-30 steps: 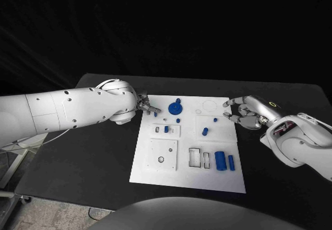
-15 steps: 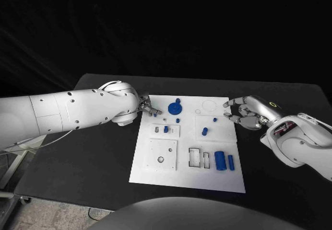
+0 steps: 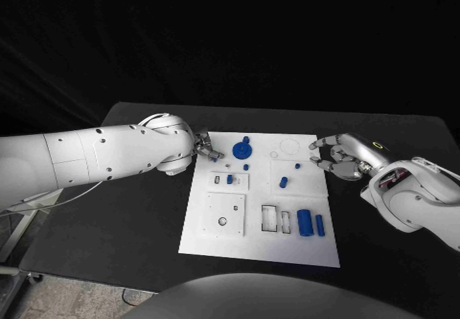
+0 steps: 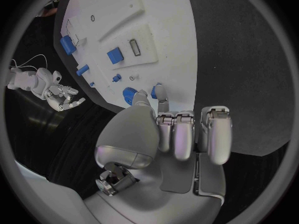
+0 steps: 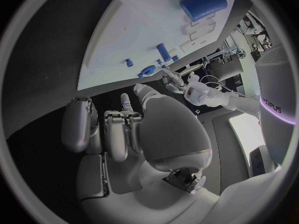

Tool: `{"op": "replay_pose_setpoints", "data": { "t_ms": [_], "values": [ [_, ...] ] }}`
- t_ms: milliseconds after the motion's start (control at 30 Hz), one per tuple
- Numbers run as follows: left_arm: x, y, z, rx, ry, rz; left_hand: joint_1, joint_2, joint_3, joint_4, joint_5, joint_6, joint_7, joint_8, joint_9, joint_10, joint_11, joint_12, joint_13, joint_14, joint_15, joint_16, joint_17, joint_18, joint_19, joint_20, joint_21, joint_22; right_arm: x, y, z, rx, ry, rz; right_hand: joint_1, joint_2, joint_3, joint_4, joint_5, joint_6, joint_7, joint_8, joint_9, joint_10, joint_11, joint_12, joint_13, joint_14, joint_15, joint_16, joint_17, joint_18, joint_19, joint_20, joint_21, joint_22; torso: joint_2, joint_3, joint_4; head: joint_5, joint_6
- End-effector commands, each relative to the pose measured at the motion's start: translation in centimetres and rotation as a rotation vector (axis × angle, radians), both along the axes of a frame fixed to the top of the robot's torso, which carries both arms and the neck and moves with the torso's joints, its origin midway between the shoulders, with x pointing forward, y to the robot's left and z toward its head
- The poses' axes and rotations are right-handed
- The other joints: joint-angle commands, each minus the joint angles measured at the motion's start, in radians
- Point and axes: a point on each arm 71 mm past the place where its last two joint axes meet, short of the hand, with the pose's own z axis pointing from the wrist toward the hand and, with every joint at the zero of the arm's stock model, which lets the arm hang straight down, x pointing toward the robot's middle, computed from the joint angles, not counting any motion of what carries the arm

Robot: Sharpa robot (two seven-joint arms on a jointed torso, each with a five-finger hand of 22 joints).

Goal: Assemble the parts on the task board

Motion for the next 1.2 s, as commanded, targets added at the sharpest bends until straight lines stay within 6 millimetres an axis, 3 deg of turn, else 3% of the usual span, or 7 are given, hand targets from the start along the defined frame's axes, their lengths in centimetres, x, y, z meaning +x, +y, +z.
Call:
{"op": "replay_pose_setpoints", "data": {
  "t_ms": [33,333,567,633,967,1200],
  "values": [
    [0.07,-0.24,0.1,-0.028,-0.019,-0.006,0.027,0.013,0.009,0.001,0.032,-0.007,0.001,-0.006,0.001,0.111,-0.007,-0.001,0.047,0.11,0.0,0.002,0.263,-0.009,0.086,0.002,-0.003,0.25,-0.02,-0.04,-0.17,-0.005,0.017,-0.002,0.009,-0.001,0.006,-0.002,0.004,0.005,0.0,-0.005,-0.001,0.107,0.003,0.004,0.263,0.097,0.003,-0.002,0.238,0.012,0.004,-0.003,-0.005,0.166,-0.001,0.0002,-0.0007,0.001,0.0],
    [0.05,-0.08,-0.08,-0.02,-0.005,-0.004,0.07,-0.006,0.052,0.002,0.178,-0.014,-0.002,-0.017,0.001,0.111,-0.01,-0.001,0.047,0.11,-0.003,0.002,0.263,-0.008,0.085,-0.001,-0.005,0.25,-0.02,-0.08,-0.28,-0.003,0.026,-0.006,0.013,-0.001,0.012,-0.006,0.006,0.006,0.0,-0.006,-0.002,0.107,0.003,0.004,0.263,0.096,0.003,-0.003,0.238,0.012,0.004,-0.003,-0.005,0.166,-0.001,0.0002,-0.0007,-0.002,0.0],
    [-0.02,0.21,-0.24,-0.008,0.009,0.004,0.11,-0.055,0.132,0.002,0.31,-0.017,-0.001,-0.023,0.004,0.111,-0.011,-0.001,0.047,0.11,-0.005,0.002,0.263,-0.008,0.085,-0.004,-0.005,0.251,-0.02,-0.16,-0.36,-0.001,0.032,-0.01,0.016,-0.001,0.016,-0.009,0.01,0.008,0.001,-0.006,-0.003,0.107,0.004,0.004,0.263,0.096,0.003,-0.003,0.238,0.012,0.004,-0.003,-0.005,0.166,-0.001,0.0002,-0.0003,0.0,0.0],
    [-0.04,0.3,-0.28,-0.005,0.012,0.005,0.115,-0.074,0.167,0.003,0.331,-0.017,0.0,-0.025,0.005,0.111,-0.011,-0.001,0.047,0.11,-0.005,0.002,0.263,-0.008,0.084,-0.003,-0.006,0.251,-0.01,-0.18,-0.38,0.0,0.034,-0.012,0.016,-0.001,0.017,-0.011,0.012,0.009,0.001,-0.006,-0.003,0.107,0.004,0.004,0.263,0.096,0.003,-0.003,0.238,0.012,0.004,-0.003,-0.005,0.166,-0.001,0.0002,0.0001,0.0,0.0],
    [-0.1,0.7,-0.3,-0.011,0.006,0.014,0.027,-0.213,0.495,0.001,0.288,-0.015,0.007,-0.023,0.023,0.111,-0.006,-0.001,0.047,0.11,-0.002,0.002,0.263,-0.007,0.082,-0.001,-0.009,0.251,0.0,-0.23,-0.5,0.005,0.039,-0.016,0.017,-0.001,0.019,-0.012,0.014,0.009,0.001,-0.006,-0.004,0.107,0.004,0.004,0.263,0.096,0.003,-0.004,0.237,0.012,0.003,-0.003,-0.007,0.166,-0.001,0.0,0.0003,0.001,0.0],
    [-0.33,0.67,-0.11,-0.047,-0.019,0.018,0.007,-0.25,0.572,-0.002,0.276,-0.011,0.004,-0.017,0.033,0.111,-0.008,-0.001,0.047,0.11,-0.001,0.002,0.263,-0.007,0.083,0.0,-0.009,0.252,0.02,-0.29,-0.66,0.009,0.043,-0.02,0.018,-0.001,0.021,-0.013,0.016,0.01,0.001,-0.006,-0.004,0.107,0.004,0.004,0.263,0.096,0.003,-0.005,0.237,0.013,0.003,-0.003,-0.009,0.165,-0.001,-0.0006,-0.0001,0.004,0.0]
  ]
}}
